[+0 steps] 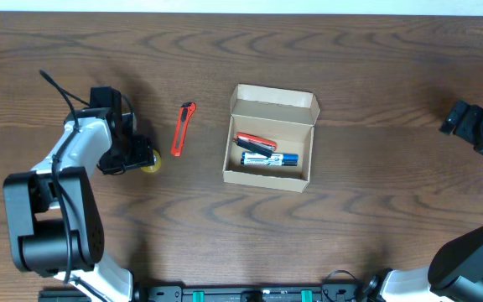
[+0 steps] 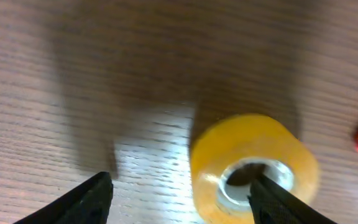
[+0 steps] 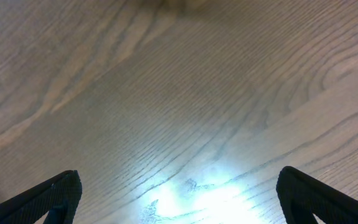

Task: Pack container
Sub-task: 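Close the left gripper on the clear tape roll, then lift the tape roll with the left gripper and carry it over the box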

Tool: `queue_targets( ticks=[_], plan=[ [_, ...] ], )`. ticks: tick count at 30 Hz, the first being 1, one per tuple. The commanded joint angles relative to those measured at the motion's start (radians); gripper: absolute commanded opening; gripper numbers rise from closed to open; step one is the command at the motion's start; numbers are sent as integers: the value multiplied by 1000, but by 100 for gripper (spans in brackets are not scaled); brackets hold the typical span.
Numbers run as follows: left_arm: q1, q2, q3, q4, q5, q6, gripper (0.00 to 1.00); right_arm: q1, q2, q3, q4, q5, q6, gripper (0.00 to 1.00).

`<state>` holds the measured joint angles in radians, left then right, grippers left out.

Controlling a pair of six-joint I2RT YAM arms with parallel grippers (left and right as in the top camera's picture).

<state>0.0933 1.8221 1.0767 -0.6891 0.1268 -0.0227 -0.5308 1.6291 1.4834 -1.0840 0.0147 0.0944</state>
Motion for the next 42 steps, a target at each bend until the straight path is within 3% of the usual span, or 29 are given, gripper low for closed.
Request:
queue_targets(
  ticks=[1,6,11,16,29,36,42],
  plan=[
    [11,22,-9,-2,-51,-8,72,9,-29,6,-1,8,-13,99],
    [12,22,-9,-3,-48,-8,73,9,-37,6,-1,8,-14,99],
    [12,22,-9,-2,-48,-8,47,9,-38,6,-2,8,-14,99],
    [12,22,-9,-3,-45,-8,7,9,-38,6,-2,8,-14,99],
    [-8,-62,56,-117,114,21,6,8,-38,6,-1,11,-23,99],
    [-190,-247,353,-324,143,231,6,3,-38,6,3,65,-23,99],
    [-424,-266,632,-440,169,518,6,-49,-38,6,16,59,18,99]
  ],
)
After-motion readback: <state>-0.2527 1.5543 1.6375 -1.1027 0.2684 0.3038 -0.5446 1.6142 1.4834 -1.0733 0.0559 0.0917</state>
